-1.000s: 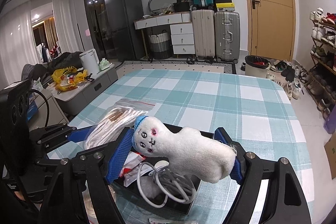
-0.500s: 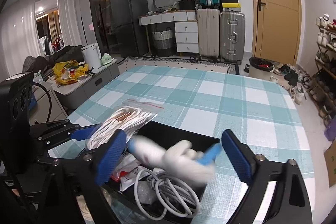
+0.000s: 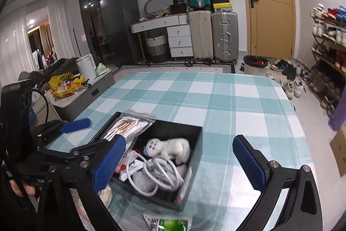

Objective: Organize soft objects
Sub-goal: 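Withdraw both grippers from the box toward the remaining items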

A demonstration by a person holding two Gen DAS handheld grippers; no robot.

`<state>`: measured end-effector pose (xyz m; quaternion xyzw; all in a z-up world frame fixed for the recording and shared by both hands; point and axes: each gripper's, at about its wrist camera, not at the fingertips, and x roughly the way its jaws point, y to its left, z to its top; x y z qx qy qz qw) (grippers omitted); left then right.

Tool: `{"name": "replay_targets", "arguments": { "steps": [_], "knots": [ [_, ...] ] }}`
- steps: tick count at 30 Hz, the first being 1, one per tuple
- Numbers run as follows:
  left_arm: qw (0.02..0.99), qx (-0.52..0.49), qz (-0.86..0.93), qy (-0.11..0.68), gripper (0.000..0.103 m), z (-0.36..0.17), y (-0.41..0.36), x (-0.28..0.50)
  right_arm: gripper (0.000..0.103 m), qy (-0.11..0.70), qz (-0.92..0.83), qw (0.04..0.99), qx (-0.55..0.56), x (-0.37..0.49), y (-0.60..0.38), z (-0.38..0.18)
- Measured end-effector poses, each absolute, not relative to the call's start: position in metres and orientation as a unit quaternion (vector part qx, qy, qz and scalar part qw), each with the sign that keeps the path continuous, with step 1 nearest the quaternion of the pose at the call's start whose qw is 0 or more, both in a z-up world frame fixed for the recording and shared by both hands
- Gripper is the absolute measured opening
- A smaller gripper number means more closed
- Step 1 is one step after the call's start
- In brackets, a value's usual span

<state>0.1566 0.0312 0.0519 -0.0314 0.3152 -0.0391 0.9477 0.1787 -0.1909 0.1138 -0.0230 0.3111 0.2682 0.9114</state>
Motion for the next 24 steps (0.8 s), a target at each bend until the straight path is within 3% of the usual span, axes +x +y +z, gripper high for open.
{"name": "replay_targets", "arguments": {
  "steps": [3,24],
  "knots": [
    [0.948,-0.039,-0.035,0.313,0.103,0.054,0.038,0.148,0.102,0.318,0.262,0.911,-0.014,0.169,-0.201,0.111],
    [0.937,-0.025,-0.017,0.349,0.103,0.021,0.042,0.097,0.102,0.392,0.252,0.884,-0.04,0.114,-0.214,0.064]
  ]
}}
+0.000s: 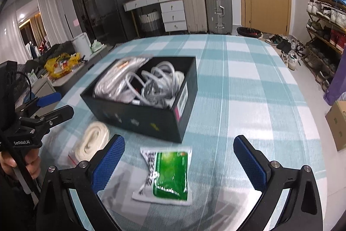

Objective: Organize soft objects
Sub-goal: 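Withdraw both grippers from the box toward the remaining items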

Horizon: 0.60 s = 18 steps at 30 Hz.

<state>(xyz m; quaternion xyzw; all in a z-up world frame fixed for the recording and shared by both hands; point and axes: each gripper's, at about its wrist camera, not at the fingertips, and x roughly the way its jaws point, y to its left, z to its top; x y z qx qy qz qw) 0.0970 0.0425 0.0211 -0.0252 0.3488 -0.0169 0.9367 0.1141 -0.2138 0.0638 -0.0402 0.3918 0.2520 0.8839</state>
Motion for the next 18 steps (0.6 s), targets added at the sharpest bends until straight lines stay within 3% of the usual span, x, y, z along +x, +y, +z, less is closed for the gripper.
{"name": "replay_targets", "arguments": {
  "steps": [18],
  "knots": [
    [0.93,0.012,-0.019,0.368,0.103,0.001,0.027,0.095,0.102,0.427,0.278,0.857,-0.074,0.101,-0.192,0.032]
  ]
}}
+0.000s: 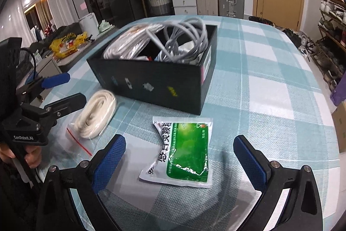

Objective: Organize soft objects
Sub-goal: 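Withdraw both grippers from the box toward the remaining items, then grasp the bagged white rope with the left gripper while the right grasps the green sachet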

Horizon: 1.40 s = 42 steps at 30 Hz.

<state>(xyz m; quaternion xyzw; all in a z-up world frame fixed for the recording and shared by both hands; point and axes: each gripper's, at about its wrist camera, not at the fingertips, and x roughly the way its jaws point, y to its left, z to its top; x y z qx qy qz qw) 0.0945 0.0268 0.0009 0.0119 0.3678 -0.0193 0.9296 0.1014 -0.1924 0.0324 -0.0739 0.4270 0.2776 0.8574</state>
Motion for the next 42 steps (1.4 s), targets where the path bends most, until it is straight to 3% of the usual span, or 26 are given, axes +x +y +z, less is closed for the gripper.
{"name": "replay_targets", "arguments": {
  "steps": [11,25,32,42],
  "knots": [
    [0.92,0.022,-0.03,0.391,0.103,-0.013,0.018,0.098,0.099,0.438,0.28,0.851,-0.075,0.103,-0.192,0.022],
    [0.917,0.023,-0.028,0.397,0.103,-0.016,0.016,0.098,0.075,0.439,0.309,0.84,-0.072,0.097,-0.184,0.019],
    [0.916,0.026,-0.026,0.4,0.103,-0.016,0.015,0.099,0.073,0.431,0.306,0.844,-0.091,0.095,-0.178,0.018],
    [0.9,0.014,-0.038,0.434,0.103,-0.022,0.014,0.101,0.056,0.421,0.291,0.851,-0.118,0.094,-0.176,0.016]
  ]
}}
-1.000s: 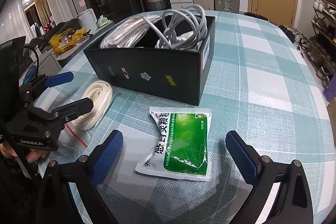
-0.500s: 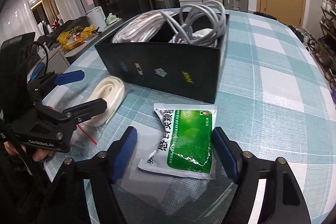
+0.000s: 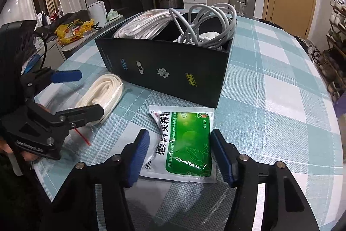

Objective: Organize soft objects
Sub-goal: 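Grasp the bagged white rope with the left gripper while the right grasps the green sachet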

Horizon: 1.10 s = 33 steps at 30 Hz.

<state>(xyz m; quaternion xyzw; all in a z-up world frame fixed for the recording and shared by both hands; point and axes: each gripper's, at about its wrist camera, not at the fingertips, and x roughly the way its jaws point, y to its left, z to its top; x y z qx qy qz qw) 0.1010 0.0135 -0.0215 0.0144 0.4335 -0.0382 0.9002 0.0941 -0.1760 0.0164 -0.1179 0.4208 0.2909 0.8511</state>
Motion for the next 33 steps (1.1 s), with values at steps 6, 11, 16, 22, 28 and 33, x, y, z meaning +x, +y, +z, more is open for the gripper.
{"name": "replay_targets", "arguments": {
  "steps": [6,11,16,22,28,33],
  "knots": [
    [0.894,0.012,-0.033,0.447,0.103,-0.026,0.015,0.103,0.049,0.416,0.286,0.854,-0.123,0.096,-0.177,0.016],
    [0.892,0.019,-0.037,0.45,0.103,-0.027,0.012,0.104,0.046,0.414,0.288,0.855,-0.123,0.095,-0.178,0.016],
    [0.89,0.02,-0.038,0.454,0.101,-0.027,0.01,0.106,0.043,0.409,0.293,0.855,-0.124,0.093,-0.177,0.017],
    [0.889,0.028,-0.046,0.455,0.084,-0.028,0.005,0.105,0.043,0.411,0.294,0.854,-0.124,0.093,-0.175,0.016],
    [0.892,0.033,-0.073,0.446,0.061,-0.026,-0.001,0.1,0.043,0.411,0.294,0.854,-0.124,0.093,-0.174,0.016],
    [0.895,0.036,-0.085,0.437,0.043,-0.023,-0.003,0.097,0.043,0.411,0.294,0.854,-0.124,0.094,-0.174,0.016]
  ]
}}
